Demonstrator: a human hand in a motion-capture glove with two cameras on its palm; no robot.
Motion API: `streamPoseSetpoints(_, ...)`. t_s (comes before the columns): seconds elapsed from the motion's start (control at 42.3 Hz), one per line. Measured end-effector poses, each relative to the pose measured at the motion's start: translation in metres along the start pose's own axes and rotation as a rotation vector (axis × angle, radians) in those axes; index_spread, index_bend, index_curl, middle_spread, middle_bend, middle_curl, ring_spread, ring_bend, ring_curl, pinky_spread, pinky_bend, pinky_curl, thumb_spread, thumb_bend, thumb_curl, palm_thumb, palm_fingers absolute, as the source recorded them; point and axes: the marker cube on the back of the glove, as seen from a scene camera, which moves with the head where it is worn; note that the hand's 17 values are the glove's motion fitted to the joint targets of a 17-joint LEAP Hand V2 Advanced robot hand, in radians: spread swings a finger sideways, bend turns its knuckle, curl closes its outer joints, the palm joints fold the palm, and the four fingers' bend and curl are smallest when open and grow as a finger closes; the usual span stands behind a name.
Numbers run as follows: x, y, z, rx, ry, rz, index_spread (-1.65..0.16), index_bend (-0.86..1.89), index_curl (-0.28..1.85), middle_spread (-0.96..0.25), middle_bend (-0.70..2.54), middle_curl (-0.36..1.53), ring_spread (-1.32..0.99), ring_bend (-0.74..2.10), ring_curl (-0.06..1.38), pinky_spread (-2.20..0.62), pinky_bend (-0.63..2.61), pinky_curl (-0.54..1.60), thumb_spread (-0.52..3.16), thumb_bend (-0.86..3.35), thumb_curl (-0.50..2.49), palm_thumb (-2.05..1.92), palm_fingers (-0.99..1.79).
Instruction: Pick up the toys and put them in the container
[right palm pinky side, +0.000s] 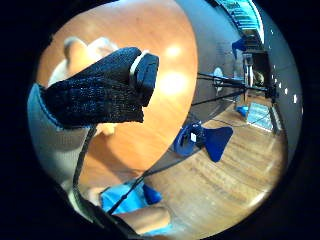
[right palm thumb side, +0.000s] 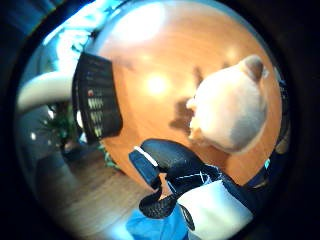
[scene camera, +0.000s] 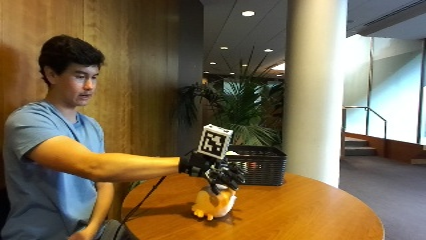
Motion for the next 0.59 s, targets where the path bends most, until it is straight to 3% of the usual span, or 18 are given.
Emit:
streamPoseSetpoints(0.189,-0.001,0.003,0.050,-0.055,-0.055,-0.094,-0.25,0.07,0.16,0.14,0.13,0.30,0.12,0.35,0.42,0.07,1.45,0.36,0.93,-0.08,0.21,-0.09,-0.22)
streamPoseSetpoints(0.591,-0.012,-0.008,0.093,-0.077,-0.147,-0.091,-0.26,0.11,0.17,0.15,0.12,0.24,0.12,0.38,0.43,0.05,1.43,0.35,1.03,-0.01,0.23,0.01,-0.16)
